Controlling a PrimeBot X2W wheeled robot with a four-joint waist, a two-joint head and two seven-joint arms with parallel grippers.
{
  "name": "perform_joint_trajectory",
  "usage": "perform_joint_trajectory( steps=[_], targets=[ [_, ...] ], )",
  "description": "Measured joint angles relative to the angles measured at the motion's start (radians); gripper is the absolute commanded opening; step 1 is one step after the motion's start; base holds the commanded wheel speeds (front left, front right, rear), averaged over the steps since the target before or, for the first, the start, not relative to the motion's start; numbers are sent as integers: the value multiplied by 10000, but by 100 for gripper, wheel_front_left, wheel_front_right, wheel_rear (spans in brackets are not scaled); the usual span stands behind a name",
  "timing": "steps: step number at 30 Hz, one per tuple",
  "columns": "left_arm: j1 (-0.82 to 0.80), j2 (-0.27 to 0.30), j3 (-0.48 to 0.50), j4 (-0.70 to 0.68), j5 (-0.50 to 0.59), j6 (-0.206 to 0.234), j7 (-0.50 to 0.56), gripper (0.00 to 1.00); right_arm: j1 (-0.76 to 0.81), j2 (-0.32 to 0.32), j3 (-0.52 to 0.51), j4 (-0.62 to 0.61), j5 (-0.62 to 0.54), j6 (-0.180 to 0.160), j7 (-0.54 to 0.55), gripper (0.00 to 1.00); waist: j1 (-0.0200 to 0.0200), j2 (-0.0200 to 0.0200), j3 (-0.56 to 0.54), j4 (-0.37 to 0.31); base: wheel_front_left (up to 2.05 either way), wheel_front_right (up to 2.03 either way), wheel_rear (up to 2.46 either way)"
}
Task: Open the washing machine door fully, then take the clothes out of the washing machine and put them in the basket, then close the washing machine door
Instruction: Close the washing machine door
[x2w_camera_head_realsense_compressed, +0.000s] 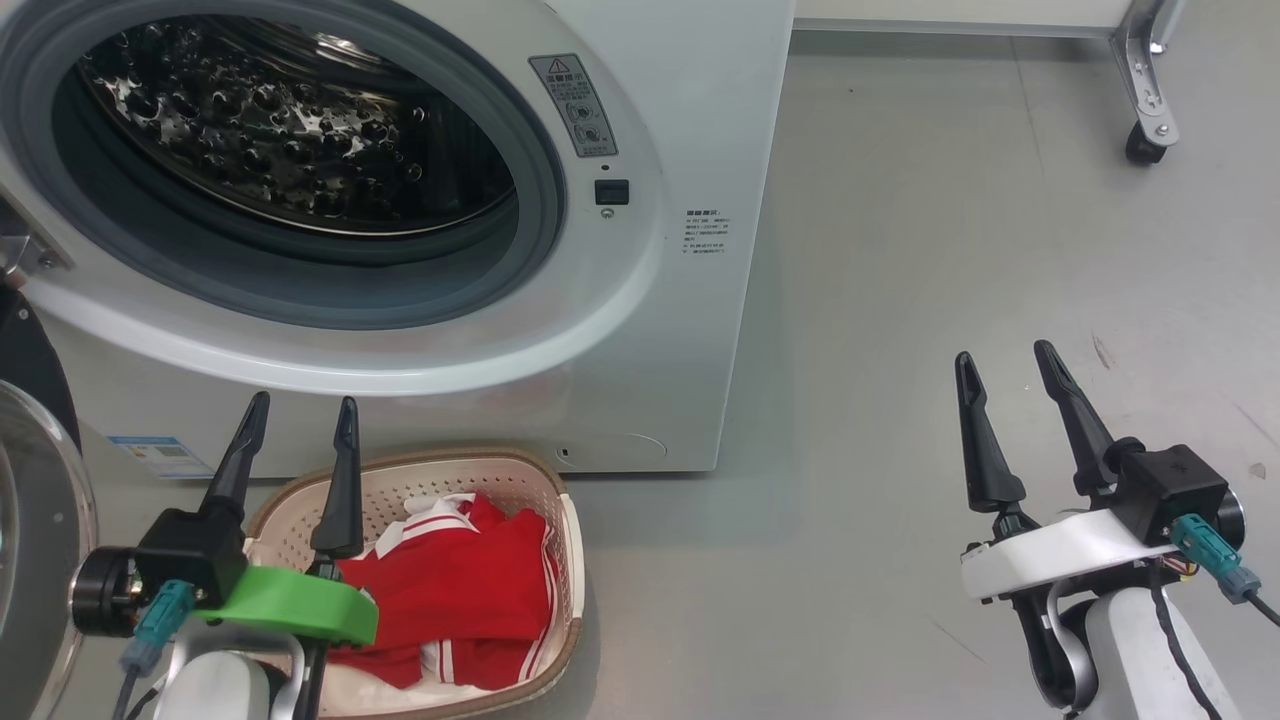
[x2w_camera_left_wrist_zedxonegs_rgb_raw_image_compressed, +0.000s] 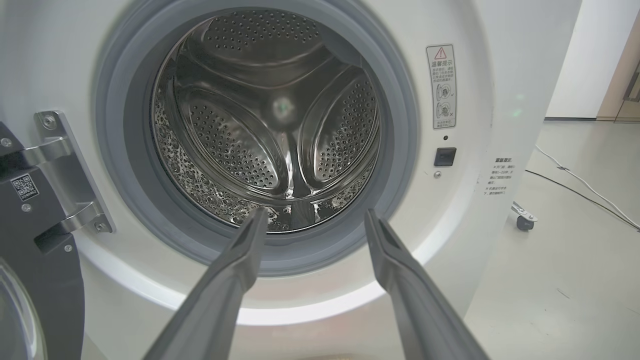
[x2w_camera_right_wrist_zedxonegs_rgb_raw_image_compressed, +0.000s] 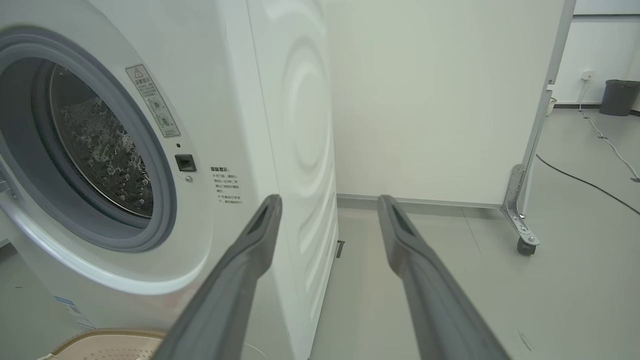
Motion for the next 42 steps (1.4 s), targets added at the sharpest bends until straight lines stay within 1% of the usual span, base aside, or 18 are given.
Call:
perform_joint_trajectory(
  steps=[3, 19, 25, 42],
  targets=[
    [7, -6, 59, 25, -61, 63, 0, 100, 0, 0, 19, 13, 0, 2, 0, 100, 0, 0, -18, -6, -11, 12, -2],
    [154, -10, 13, 44, -190, 73, 0, 100, 0, 2, 167, 105, 0, 4, 0, 100, 0, 0, -126, -60, -51, 51, 0],
    [170, -10, -10, 38, -190, 73, 0, 100, 0, 2, 184, 107, 0, 71, 0, 100, 0, 0, -118, -71, -93, 93, 0],
    [170, -12, -10, -29, -161, 176, 0, 100, -1, 2, 150, 107, 6, 59, 0, 100, 0, 0, 34, -18, -125, 125, 0]
  ],
)
